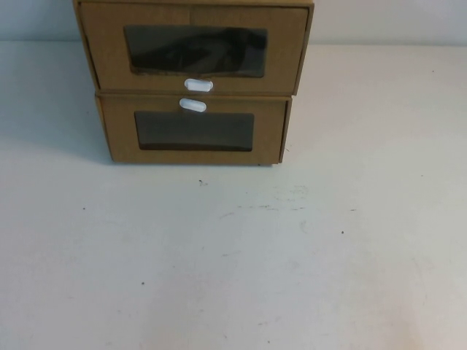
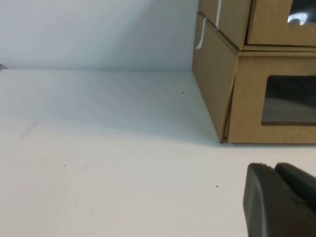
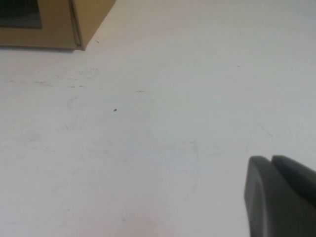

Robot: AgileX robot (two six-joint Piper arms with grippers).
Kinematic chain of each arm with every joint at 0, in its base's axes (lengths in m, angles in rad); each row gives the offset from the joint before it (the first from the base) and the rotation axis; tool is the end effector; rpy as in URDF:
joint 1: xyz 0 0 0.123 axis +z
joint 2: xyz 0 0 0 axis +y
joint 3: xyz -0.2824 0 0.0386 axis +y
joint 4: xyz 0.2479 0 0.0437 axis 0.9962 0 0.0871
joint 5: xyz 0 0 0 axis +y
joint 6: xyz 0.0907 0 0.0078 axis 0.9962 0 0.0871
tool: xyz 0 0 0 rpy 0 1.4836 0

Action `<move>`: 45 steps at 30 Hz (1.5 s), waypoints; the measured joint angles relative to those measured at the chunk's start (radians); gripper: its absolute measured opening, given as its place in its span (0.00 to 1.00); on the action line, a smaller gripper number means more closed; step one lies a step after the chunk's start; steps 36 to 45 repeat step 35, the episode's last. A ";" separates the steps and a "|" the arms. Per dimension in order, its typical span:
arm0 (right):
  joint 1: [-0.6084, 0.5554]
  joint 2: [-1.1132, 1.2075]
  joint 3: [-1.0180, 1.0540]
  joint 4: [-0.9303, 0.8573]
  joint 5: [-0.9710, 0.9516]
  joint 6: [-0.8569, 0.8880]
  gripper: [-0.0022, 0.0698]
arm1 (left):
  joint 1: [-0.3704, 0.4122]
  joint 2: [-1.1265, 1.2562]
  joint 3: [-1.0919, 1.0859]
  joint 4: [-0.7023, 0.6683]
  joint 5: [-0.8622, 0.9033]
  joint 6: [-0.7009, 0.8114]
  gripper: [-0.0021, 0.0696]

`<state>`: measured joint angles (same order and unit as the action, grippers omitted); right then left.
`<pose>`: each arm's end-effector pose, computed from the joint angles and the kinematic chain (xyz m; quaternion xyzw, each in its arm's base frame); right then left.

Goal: Close the shoe box

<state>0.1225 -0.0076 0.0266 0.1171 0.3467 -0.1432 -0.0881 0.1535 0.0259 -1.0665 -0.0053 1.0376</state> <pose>0.0526 0.0101 0.1735 -0.0739 0.7943 0.0428 0.6016 0.0690 -0.0058 0.1949 0.0203 0.7378 -0.0377 0.6737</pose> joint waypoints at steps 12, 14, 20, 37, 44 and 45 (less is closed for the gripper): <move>0.000 0.000 0.000 0.001 0.000 0.000 0.01 | 0.000 0.000 0.000 0.003 -0.002 0.011 0.02; 0.000 0.000 0.000 0.003 0.000 0.000 0.01 | 0.000 0.000 0.000 0.013 -0.011 0.036 0.02; 0.000 0.000 0.000 0.003 0.000 0.000 0.01 | 0.013 -0.011 0.000 0.375 0.036 -0.208 0.02; 0.000 -0.002 0.000 0.008 0.002 0.000 0.01 | 0.078 -0.162 0.000 0.966 0.376 -0.830 0.02; 0.000 -0.002 0.000 0.008 0.002 0.000 0.01 | 0.078 -0.162 0.000 0.966 0.376 -0.830 0.02; 0.000 -0.002 0.000 0.008 0.002 0.000 0.01 | 0.078 -0.162 0.000 0.966 0.376 -0.830 0.02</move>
